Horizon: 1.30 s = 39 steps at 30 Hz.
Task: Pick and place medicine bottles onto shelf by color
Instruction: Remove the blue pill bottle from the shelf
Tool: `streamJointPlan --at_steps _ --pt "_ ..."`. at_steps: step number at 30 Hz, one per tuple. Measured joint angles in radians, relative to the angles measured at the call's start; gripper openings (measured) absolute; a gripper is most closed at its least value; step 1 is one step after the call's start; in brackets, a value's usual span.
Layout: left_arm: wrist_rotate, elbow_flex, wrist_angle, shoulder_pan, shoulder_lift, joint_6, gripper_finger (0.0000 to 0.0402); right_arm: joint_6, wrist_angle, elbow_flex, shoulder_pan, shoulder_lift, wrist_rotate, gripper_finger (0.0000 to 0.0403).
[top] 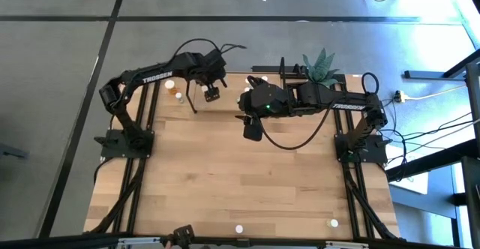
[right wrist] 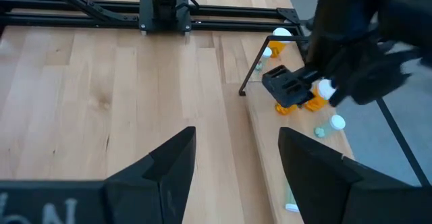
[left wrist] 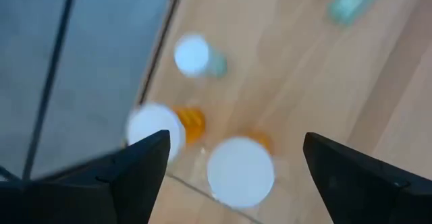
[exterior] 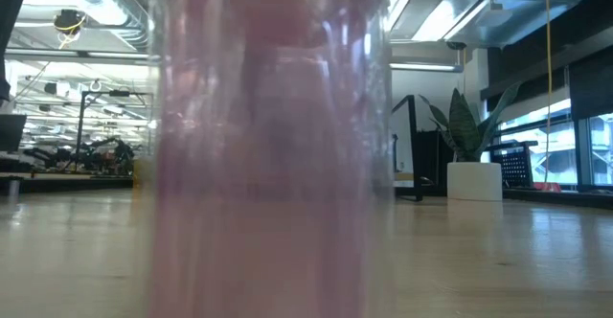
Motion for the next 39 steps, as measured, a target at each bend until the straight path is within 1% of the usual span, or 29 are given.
streamJointPlan --at_steps 3,6,12,17,21,26,39 --pt "0.013 0.057 0.000 -0.028 -0.003 0.009 0.0334 0.001 0.000 0.000 0.000 0.000 0.000 0.0213" --pt "0.076 0.092 0.001 -0.061 -0.004 0.072 0.0334 -0.001 0.000 0.000 0.000 0.000 0.000 0.0213" --pt "0.155 0.091 0.031 -0.145 0.000 0.263 0.0334 -0.001 0.000 0.000 0.000 0.000 0.000 0.0213" --pt "0.172 0.089 0.103 -0.203 0.026 0.398 0.0334 -0.001 0.000 0.000 0.000 0.000 0.000 0.0213" --pt "0.202 0.089 0.149 -0.222 0.073 0.407 0.0334 0.000 0.008 0.000 0.000 0.000 0.000 0.0213" --pt "0.223 0.089 0.136 -0.220 0.124 0.385 0.0334 0.000 0.014 0.000 0.000 0.000 -0.001 0.0213" --pt "0.346 0.090 0.137 -0.186 0.126 0.369 0.0334 -0.002 0.020 0.000 0.000 0.000 -0.001 0.0213"
